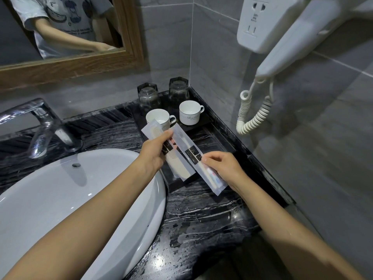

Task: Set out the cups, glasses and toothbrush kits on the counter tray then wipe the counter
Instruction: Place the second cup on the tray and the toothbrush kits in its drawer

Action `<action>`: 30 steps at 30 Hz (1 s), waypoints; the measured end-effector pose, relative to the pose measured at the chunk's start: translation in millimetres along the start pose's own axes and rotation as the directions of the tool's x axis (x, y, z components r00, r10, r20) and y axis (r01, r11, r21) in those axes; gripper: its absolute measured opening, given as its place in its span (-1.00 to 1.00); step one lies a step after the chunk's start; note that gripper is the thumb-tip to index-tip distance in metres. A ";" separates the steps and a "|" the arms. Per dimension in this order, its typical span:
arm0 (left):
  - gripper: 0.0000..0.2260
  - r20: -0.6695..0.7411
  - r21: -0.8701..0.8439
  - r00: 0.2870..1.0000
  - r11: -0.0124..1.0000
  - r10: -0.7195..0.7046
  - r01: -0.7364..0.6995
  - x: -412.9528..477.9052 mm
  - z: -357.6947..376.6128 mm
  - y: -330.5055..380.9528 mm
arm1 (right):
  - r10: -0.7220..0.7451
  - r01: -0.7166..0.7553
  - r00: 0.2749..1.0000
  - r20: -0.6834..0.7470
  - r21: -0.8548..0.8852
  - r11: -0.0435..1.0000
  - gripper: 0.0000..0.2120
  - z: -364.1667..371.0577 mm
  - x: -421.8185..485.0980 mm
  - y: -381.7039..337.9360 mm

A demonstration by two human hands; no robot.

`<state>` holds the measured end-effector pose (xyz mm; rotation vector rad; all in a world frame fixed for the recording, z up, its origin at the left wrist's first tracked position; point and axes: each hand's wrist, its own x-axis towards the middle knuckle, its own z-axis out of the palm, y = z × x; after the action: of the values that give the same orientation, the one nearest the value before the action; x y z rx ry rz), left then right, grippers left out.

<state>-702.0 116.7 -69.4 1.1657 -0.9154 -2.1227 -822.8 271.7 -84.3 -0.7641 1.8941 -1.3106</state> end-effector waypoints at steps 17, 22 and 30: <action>-0.85 0.185 0.092 0.950 0.958 0.253 -0.273 -33.1 15.9 33.5 | -0.099 0.104 0.983 0.156 -0.026 0.994 -0.91 -5.7 4.9 -29.6; -0.85 0.274 0.206 0.906 0.900 0.323 -0.383 -47.1 30.1 45.1 | -0.300 0.300 0.952 0.059 -0.002 0.954 -0.85 -4.8 12.3 -72.5; -0.76 0.289 0.300 0.876 0.832 0.386 -0.466 -53.5 32.3 45.8 | -0.429 0.445 0.886 -0.175 0.065 0.893 -0.85 4.2 24.4 -109.4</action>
<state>-698.4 136.8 5.2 0.7886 -1.5639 -1.7715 -825.1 216.0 13.0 -1.1084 1.8156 -1.7779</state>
